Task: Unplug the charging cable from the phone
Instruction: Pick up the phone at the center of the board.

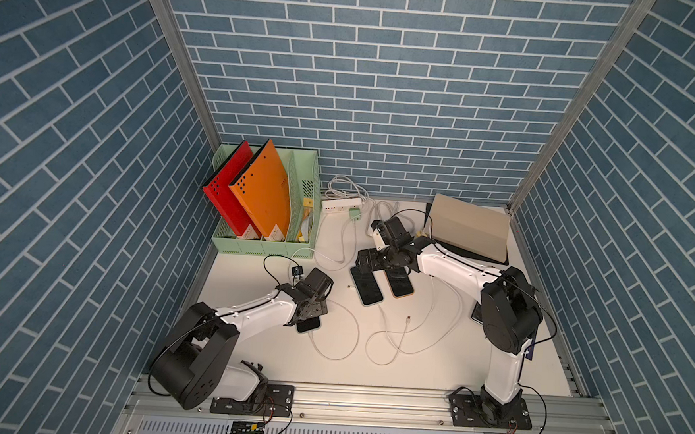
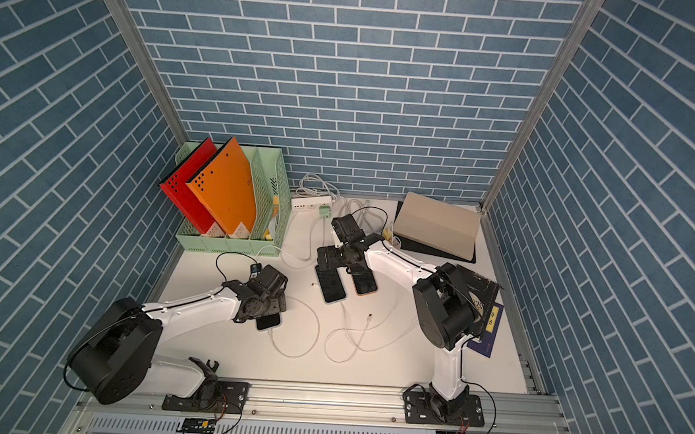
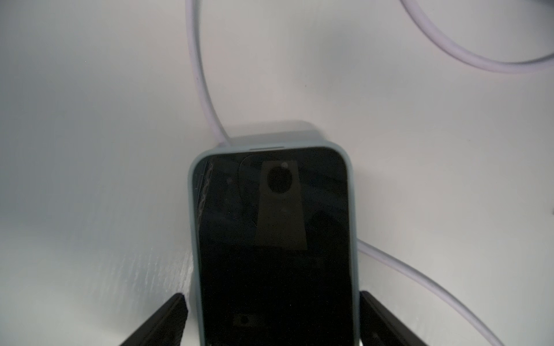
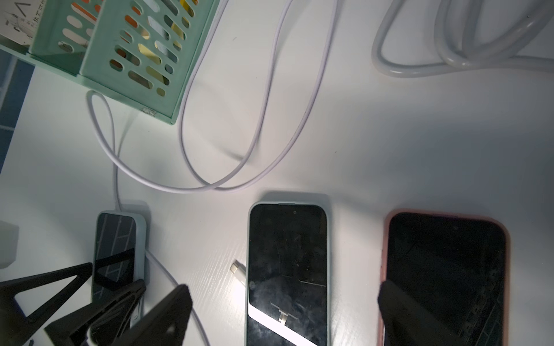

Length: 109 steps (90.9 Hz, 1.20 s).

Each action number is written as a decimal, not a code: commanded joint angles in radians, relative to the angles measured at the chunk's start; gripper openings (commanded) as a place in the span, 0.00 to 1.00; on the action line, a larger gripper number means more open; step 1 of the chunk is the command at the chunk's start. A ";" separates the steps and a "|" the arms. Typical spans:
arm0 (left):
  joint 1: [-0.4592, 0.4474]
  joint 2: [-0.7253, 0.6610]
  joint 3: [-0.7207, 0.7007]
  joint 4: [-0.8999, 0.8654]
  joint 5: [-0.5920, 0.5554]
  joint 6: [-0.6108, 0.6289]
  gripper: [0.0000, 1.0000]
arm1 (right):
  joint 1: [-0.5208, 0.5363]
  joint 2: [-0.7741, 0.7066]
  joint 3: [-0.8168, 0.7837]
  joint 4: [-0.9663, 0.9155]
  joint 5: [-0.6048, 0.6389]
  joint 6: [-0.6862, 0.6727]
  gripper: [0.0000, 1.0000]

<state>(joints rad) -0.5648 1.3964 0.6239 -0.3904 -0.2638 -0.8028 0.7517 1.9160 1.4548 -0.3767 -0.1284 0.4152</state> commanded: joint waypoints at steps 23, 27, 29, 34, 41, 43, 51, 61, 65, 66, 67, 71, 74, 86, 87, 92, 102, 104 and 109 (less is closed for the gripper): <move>-0.005 0.007 -0.021 0.020 -0.023 0.030 0.83 | 0.003 -0.064 -0.039 0.040 -0.006 0.023 0.99; -0.005 0.005 -0.022 0.018 -0.028 0.030 0.85 | 0.003 -0.067 -0.044 0.042 -0.008 0.023 0.99; -0.005 0.002 -0.026 0.016 -0.030 0.030 0.86 | 0.002 -0.068 -0.045 0.044 -0.008 0.023 0.99; -0.006 -0.001 -0.029 0.015 -0.034 0.028 0.87 | 0.005 -0.074 -0.050 0.049 -0.007 0.023 1.00; -0.005 -0.005 -0.037 0.017 -0.035 0.028 0.85 | 0.003 -0.079 -0.056 0.053 -0.006 0.024 0.99; -0.005 -0.007 -0.038 0.017 -0.036 0.028 0.82 | 0.003 -0.081 -0.057 0.055 -0.007 0.024 0.99; -0.005 -0.010 -0.038 0.014 -0.037 0.025 0.59 | 0.003 -0.085 -0.063 0.059 -0.011 0.022 1.00; -0.004 -0.028 -0.023 -0.004 -0.047 0.021 0.36 | 0.003 -0.094 -0.076 0.068 -0.011 0.021 0.99; -0.005 -0.040 -0.009 -0.019 -0.056 0.019 0.30 | 0.003 -0.098 -0.083 0.071 -0.011 0.019 1.00; -0.005 -0.043 -0.007 -0.023 -0.059 0.019 0.29 | 0.003 -0.100 -0.085 0.073 -0.011 0.019 1.00; -0.005 -0.046 -0.003 -0.026 -0.061 0.018 0.27 | 0.003 -0.101 -0.086 0.074 -0.011 0.019 1.00; -0.004 -0.062 0.012 -0.038 -0.068 0.019 0.24 | 0.003 -0.107 -0.094 0.078 -0.011 0.017 0.99; -0.005 -0.074 0.024 -0.046 -0.071 0.018 0.23 | 0.003 -0.112 -0.100 0.084 -0.010 0.016 0.99; -0.006 -0.112 0.078 -0.072 -0.084 0.019 0.18 | 0.005 -0.139 -0.134 0.121 -0.029 0.007 0.99; -0.005 -0.114 0.083 -0.074 -0.085 0.018 0.18 | 0.004 -0.142 -0.139 0.125 -0.032 0.005 0.99; -0.006 -0.123 0.108 -0.082 -0.091 0.018 0.17 | 0.003 -0.159 -0.161 0.151 -0.040 -0.006 0.99; -0.005 -0.129 0.157 -0.087 -0.111 0.023 0.15 | 0.003 -0.202 -0.217 0.219 -0.060 -0.026 0.99; -0.005 -0.129 0.166 -0.086 -0.116 0.023 0.14 | 0.004 -0.212 -0.230 0.235 -0.063 -0.030 1.00; -0.005 -0.130 0.185 -0.082 -0.131 0.026 0.13 | 0.003 -0.241 -0.268 0.281 -0.074 -0.039 0.99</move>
<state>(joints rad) -0.5663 1.2823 0.7601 -0.4591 -0.3332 -0.7837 0.7517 1.7489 1.2419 -0.2081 -0.1684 0.4099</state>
